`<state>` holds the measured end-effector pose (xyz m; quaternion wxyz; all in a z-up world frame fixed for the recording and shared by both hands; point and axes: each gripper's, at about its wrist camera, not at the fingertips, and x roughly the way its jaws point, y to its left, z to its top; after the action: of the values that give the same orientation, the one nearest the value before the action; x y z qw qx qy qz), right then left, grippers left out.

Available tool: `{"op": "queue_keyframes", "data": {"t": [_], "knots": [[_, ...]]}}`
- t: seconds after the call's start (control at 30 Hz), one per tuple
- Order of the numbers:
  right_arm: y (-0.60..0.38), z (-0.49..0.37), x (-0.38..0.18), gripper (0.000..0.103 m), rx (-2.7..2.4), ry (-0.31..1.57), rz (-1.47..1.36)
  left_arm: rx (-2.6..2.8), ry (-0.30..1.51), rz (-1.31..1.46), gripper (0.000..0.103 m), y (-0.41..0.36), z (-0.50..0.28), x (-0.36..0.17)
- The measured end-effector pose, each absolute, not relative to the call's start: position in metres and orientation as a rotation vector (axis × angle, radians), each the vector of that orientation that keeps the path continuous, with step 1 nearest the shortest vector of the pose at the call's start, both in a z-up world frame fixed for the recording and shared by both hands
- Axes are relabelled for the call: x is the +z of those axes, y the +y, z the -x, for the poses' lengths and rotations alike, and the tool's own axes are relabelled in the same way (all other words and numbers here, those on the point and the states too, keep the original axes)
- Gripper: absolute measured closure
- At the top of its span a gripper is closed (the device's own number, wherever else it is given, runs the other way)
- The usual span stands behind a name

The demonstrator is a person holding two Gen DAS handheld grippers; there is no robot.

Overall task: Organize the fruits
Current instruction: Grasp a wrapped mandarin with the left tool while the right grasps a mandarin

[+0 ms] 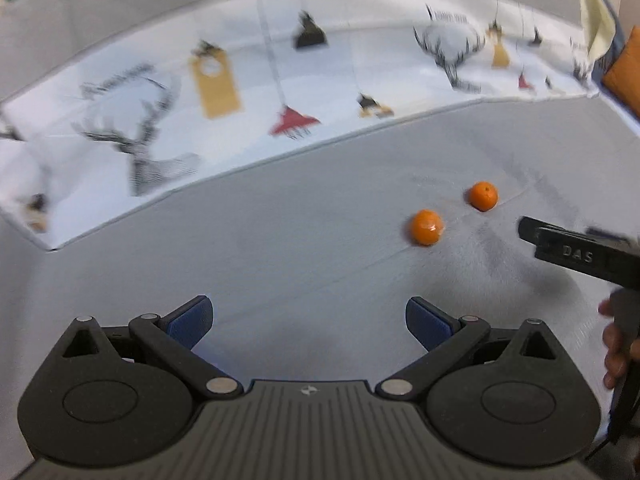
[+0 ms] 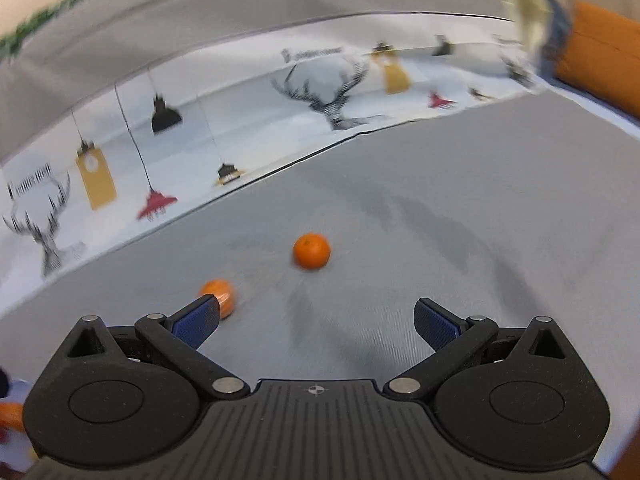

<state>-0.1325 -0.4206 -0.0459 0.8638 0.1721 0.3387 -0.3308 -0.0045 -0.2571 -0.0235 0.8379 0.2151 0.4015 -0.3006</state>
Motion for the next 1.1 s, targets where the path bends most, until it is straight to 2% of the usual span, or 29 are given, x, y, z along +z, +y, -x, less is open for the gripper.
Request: {"op": "queue_keyframes", "data": {"t": [0.3, 0.37, 0.83, 0.9, 0.93, 0.97, 1.0, 1.03, 1.07, 1.1], "knots": [[-0.492, 0.063, -0.117, 0.001, -0.56, 0.804, -0.202, -0.83, 0.865, -0.57, 0.0, -0.369, -0.024, -0.111], [-0.492, 0.061, -0.13, 0.001, -0.575, 0.741, -0.134, -0.815, 0.841, -0.602, 0.0, -0.384, -0.031, -0.125], [-0.507, 0.066, -0.133, 0.001, -0.629, 0.726, -0.131, -0.823, 0.807, -0.557, 0.001, -0.39, -0.043, -0.132], [-0.508, 0.066, -0.134, 0.001, -0.628, 0.723, -0.134, -0.842, 0.796, -0.535, 0.023, -0.388, -0.039, -0.129], [-0.505, 0.064, -0.134, 0.002, -0.635, 0.727, -0.114, -0.883, 0.797, -0.521, 0.057, -0.387, -0.037, -0.127], [-0.5, 0.062, -0.133, 0.003, -0.644, 0.725, -0.074, -0.909, 0.813, -0.518, 0.067, -0.388, -0.035, -0.125], [-0.492, 0.061, -0.133, 0.02, -0.629, 0.719, -0.036, -0.91, 0.811, -0.517, 0.067, -0.388, -0.032, -0.124], [-0.484, 0.06, -0.132, 0.054, -0.581, 0.717, -0.01, -0.925, 0.806, -0.512, 0.067, -0.388, -0.03, -0.122], [-0.479, 0.059, -0.13, 0.067, -0.544, 0.725, -0.013, -0.933, 0.805, -0.515, 0.067, -0.387, -0.029, -0.121], [-0.475, 0.057, -0.129, 0.067, -0.558, 0.742, -0.017, -0.933, 0.809, -0.519, 0.067, -0.387, -0.028, -0.119]]}}
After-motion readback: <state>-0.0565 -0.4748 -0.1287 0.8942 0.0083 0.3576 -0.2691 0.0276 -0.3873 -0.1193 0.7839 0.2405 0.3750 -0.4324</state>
